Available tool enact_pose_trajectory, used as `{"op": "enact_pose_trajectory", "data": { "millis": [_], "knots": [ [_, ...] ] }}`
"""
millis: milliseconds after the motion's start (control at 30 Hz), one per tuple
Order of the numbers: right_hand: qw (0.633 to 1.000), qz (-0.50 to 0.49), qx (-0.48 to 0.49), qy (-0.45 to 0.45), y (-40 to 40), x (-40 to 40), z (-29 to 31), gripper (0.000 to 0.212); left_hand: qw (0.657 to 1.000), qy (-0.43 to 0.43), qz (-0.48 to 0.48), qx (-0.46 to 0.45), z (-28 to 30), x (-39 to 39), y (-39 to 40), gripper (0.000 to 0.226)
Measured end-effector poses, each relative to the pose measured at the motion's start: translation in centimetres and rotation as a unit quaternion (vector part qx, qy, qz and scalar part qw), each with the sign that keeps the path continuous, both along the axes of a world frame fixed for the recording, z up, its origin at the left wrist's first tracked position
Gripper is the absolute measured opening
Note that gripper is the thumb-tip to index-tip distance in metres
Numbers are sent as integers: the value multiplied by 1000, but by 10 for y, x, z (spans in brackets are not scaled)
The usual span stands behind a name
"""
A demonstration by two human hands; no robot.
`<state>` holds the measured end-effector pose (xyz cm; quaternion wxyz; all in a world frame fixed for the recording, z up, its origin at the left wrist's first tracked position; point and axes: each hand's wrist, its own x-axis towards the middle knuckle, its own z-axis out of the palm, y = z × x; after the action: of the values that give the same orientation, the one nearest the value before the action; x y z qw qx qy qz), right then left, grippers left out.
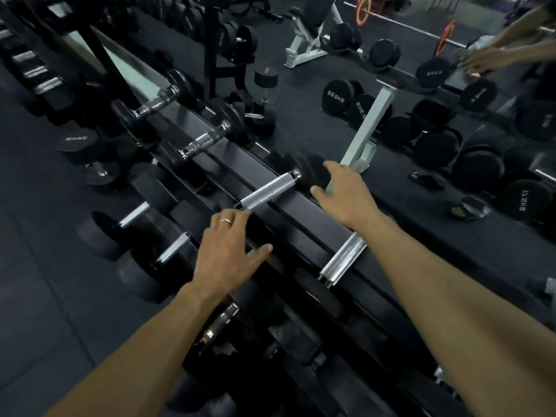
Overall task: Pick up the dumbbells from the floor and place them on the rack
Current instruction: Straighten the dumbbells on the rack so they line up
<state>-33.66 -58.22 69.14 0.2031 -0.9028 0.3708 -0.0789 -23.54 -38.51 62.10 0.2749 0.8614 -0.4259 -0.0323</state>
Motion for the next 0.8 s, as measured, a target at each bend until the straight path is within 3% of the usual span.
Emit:
{"op": "enact_pose_trajectory", "data": {
  "millis": [67,233,500,667,800],
  "knots": [
    [1000,-17,14,9,1,20,-5,61,1000,-5,9,23,-1,28,3,85],
    [998,-49,39,14,-3,54,-16,56,991,91,-70,77,-12,82,-4,110],
    [995,-92,42,-17,-14,67,-30,21,965,166,-166,116,-21,125,-21,110],
    [994,-92,51,-16,-21,74,-31,12,973,176,-134,74,-29,117,-21,108],
    [997,-57,41,10,-31,86,-27,17,977,185,-94,46,-37,106,-22,105]
  ]
}}
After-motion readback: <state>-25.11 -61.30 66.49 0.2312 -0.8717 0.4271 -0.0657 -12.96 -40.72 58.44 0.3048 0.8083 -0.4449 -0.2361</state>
